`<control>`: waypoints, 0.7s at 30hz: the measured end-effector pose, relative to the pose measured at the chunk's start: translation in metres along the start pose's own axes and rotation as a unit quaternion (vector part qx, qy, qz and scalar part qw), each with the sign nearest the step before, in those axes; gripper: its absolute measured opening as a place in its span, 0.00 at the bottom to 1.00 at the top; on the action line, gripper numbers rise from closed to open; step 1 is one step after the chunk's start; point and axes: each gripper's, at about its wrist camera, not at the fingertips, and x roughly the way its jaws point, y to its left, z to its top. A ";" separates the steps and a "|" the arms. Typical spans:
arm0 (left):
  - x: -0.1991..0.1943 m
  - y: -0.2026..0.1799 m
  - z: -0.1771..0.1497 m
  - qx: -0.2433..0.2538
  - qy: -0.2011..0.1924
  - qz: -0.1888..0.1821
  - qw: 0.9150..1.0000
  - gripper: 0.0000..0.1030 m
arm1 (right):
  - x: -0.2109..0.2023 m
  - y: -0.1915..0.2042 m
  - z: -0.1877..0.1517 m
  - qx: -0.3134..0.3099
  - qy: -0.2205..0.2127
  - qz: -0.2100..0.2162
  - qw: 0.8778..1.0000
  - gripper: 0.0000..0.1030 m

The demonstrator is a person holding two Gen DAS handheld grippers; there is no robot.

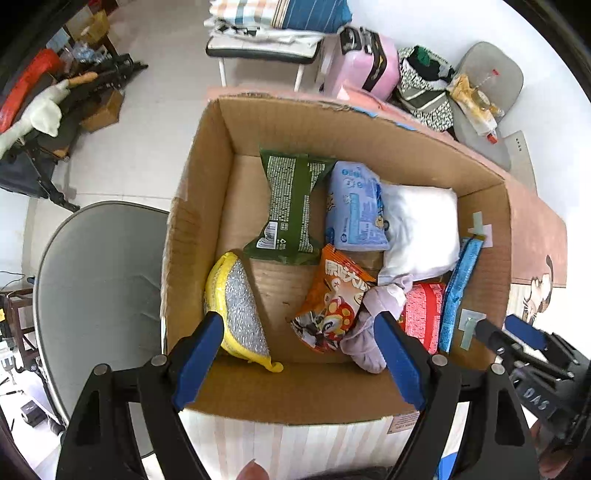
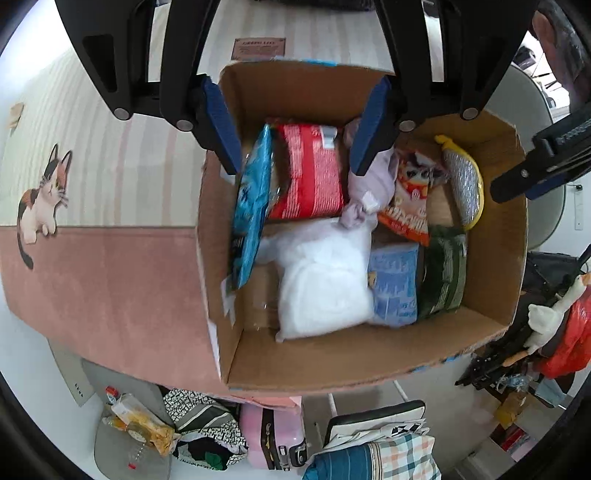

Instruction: Organize soft objects

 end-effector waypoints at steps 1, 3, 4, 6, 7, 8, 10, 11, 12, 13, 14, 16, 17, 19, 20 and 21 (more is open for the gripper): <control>-0.002 -0.004 -0.003 0.001 -0.004 0.000 1.000 0.81 | 0.000 0.001 -0.006 0.000 0.000 0.003 1.000 0.64; -0.007 -0.008 -0.011 0.001 -0.015 0.005 1.000 0.86 | 0.001 0.002 -0.011 0.001 0.000 0.004 1.000 0.64; -0.008 -0.011 -0.014 0.004 -0.019 0.009 1.000 0.91 | 0.001 0.002 -0.015 0.003 -0.001 0.006 1.000 0.64; -0.011 -0.015 -0.021 0.007 -0.027 0.019 0.999 0.93 | 0.001 0.002 -0.020 0.003 -0.004 0.005 1.000 0.65; -0.011 -0.017 -0.024 0.010 -0.028 0.020 0.999 0.93 | 0.000 0.001 -0.023 0.003 -0.005 0.004 1.000 0.65; -0.012 -0.020 -0.026 0.012 -0.030 0.022 0.999 0.93 | -0.002 0.000 -0.026 0.003 -0.007 0.004 1.000 0.65; -0.015 -0.024 -0.031 0.015 -0.038 0.027 0.999 0.96 | -0.007 -0.002 -0.030 0.002 -0.014 0.000 1.000 0.69; -0.017 -0.026 -0.033 0.017 -0.042 0.030 0.999 0.98 | -0.010 -0.003 -0.032 0.001 -0.018 0.000 1.000 0.78; -0.020 -0.028 -0.034 0.020 -0.051 0.034 0.998 0.98 | -0.013 -0.004 -0.034 0.002 -0.023 0.002 1.000 0.82; -0.023 -0.029 -0.035 0.021 -0.058 0.039 0.997 0.98 | -0.018 -0.006 -0.036 0.004 -0.028 0.003 1.000 0.88; -0.025 -0.031 -0.036 0.023 -0.062 0.043 0.997 0.98 | -0.021 -0.007 -0.037 0.004 -0.031 0.004 0.999 0.93; -0.029 -0.032 -0.038 0.022 -0.067 0.042 0.997 0.98 | -0.029 -0.011 -0.040 0.009 -0.036 0.010 0.999 1.00; -0.031 -0.032 -0.038 0.021 -0.070 0.040 0.997 0.98 | -0.032 -0.012 -0.041 0.010 -0.038 0.010 0.999 1.00; -0.039 -0.033 -0.040 0.018 -0.078 0.039 0.996 0.98 | -0.042 -0.014 -0.044 0.010 -0.050 0.003 0.999 1.00; -0.044 -0.034 -0.042 0.019 -0.084 0.038 0.996 0.98 | -0.049 -0.016 -0.047 0.010 -0.058 -0.002 0.998 1.00; -0.051 -0.035 -0.044 0.020 -0.090 0.038 0.995 0.98 | -0.055 -0.016 -0.049 0.009 -0.064 -0.002 0.998 1.00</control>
